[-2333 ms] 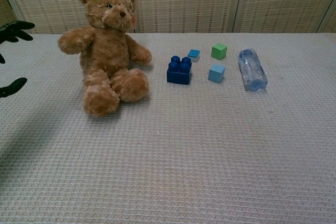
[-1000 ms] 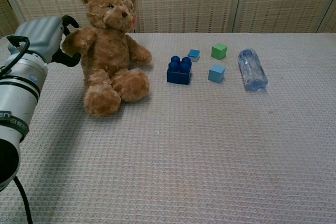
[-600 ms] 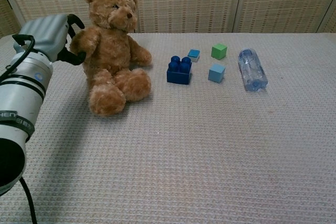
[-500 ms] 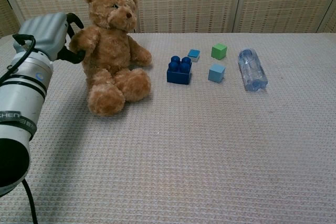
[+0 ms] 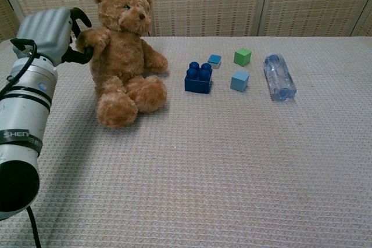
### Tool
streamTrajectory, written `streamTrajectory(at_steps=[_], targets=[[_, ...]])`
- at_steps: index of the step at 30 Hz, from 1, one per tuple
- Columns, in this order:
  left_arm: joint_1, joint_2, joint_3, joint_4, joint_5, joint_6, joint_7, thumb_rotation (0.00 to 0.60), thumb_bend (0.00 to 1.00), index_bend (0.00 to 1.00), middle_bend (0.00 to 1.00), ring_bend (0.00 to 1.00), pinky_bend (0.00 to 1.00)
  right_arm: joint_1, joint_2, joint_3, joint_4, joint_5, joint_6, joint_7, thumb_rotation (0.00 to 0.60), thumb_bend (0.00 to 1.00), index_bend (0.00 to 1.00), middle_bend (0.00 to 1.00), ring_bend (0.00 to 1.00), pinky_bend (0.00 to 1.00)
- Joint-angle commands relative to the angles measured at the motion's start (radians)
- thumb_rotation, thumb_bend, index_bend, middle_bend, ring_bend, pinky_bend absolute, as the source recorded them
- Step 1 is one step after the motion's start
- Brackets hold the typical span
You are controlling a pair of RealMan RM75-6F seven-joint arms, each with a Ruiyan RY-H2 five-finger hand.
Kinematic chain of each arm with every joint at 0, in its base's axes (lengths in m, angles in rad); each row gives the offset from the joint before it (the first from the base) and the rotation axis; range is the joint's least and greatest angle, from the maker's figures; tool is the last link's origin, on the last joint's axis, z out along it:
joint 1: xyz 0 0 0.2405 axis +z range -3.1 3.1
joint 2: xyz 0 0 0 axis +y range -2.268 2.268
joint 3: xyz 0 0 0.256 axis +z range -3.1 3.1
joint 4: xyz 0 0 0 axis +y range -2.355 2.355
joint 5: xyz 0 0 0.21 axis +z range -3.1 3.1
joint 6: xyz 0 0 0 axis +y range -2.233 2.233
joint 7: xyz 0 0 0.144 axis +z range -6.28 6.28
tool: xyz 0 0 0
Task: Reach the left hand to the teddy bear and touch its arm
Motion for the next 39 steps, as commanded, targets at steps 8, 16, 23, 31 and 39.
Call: streamTrajectory(at_steps=[8,16,23,31,39], targets=[[0.015,0.016,0.01,-0.042,-0.021,-0.026,0.009,0.6,0.42,0.35,0.51,0.44,0.49,0.003,0.002,-0.002,-0.005,0.003,-0.011,-0.007,0.6,0.13,0.0,0.07,0.0,0.18],[0.013,0.01,0.023,-0.02,0.004,-0.017,-0.034,0.6,0.42,0.35,0.51,0.44,0.48,0.003,0.001,-0.002,-0.006,0.006,-0.013,-0.011,0.6,0.13,0.0,0.07,0.0,0.18],[0.027,0.032,0.029,-0.076,-0.033,-0.064,0.01,0.6,0.42,0.36,0.51,0.44,0.48,0.003,0.002,-0.003,-0.008,0.006,-0.017,-0.012,0.6,0.13,0.0,0.07,0.0,0.18],[0.02,0.016,0.04,-0.034,0.013,-0.028,-0.047,0.6,0.42,0.35,0.51,0.44,0.48,0.003,0.002,-0.004,-0.007,0.005,-0.016,-0.012,0.6,0.13,0.0,0.07,0.0,0.18],[0.038,0.037,0.036,-0.095,-0.061,-0.093,0.045,0.6,0.41,0.36,0.52,0.44,0.48,0.004,0.003,-0.005,-0.008,0.005,-0.018,-0.011,0.6,0.13,0.0,0.07,0.0,0.18]])
